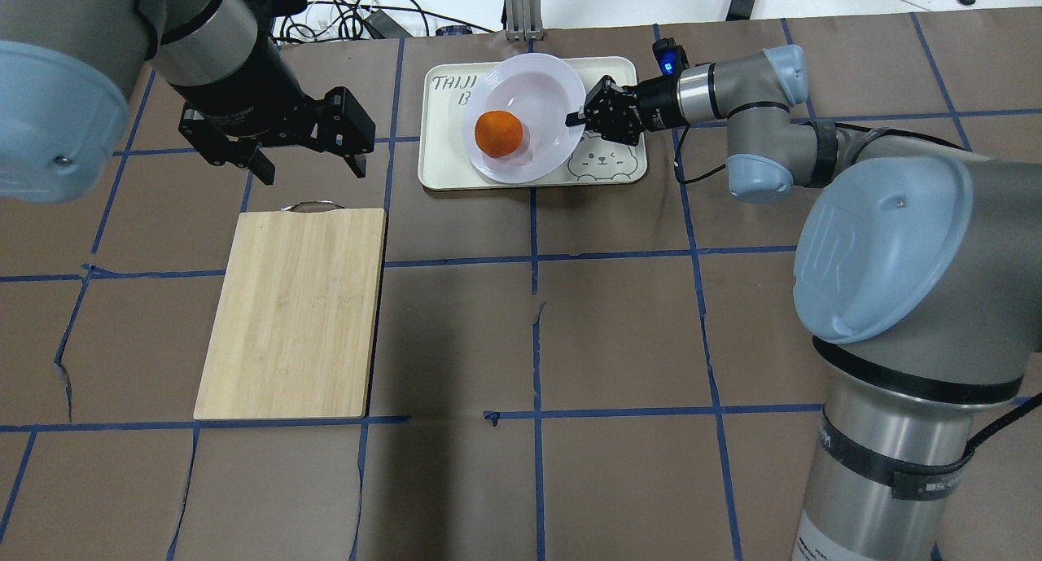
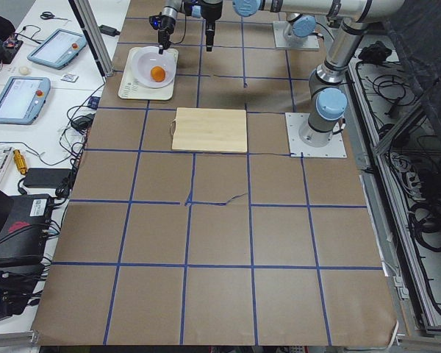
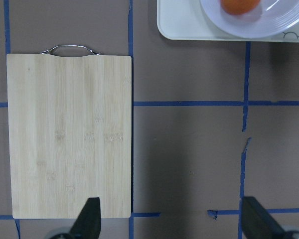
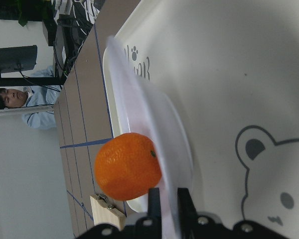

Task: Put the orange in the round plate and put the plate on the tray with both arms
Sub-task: 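Lower the plate onto the tray and open the right gripper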

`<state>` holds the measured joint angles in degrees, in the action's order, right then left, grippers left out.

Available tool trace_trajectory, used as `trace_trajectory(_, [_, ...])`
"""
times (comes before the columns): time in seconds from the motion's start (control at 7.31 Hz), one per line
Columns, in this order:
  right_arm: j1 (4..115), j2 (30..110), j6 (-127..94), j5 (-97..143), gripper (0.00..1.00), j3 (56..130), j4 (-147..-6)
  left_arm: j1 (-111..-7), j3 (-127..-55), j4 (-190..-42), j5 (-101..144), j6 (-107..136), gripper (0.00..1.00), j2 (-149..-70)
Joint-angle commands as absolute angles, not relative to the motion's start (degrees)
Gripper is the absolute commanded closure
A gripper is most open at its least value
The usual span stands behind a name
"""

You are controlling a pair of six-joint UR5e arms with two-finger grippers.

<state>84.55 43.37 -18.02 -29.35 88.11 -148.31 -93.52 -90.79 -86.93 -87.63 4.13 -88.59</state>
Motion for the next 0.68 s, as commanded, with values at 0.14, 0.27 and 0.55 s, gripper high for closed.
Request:
trace_trajectory(0.14, [84.5,43.4,-18.0,-30.1,0.53,88.1,-148.2,-93.5,-90.8,-86.9,-87.6,4.1,0.0,-88.6])
trace_trajectory(0.27, [84.3,44.1,-17.9,-31.6,0.13,87.2,-148.2,-93.6,-90.8,-86.9,-87.6,4.1,0.0,-88.6])
trace_trajectory(0.55, [83.9,48.3,-15.8,-40.0,0.0,87.0,-147.7,-93.5,-90.8,-86.9,-87.6,4.1,0.0,-88.6])
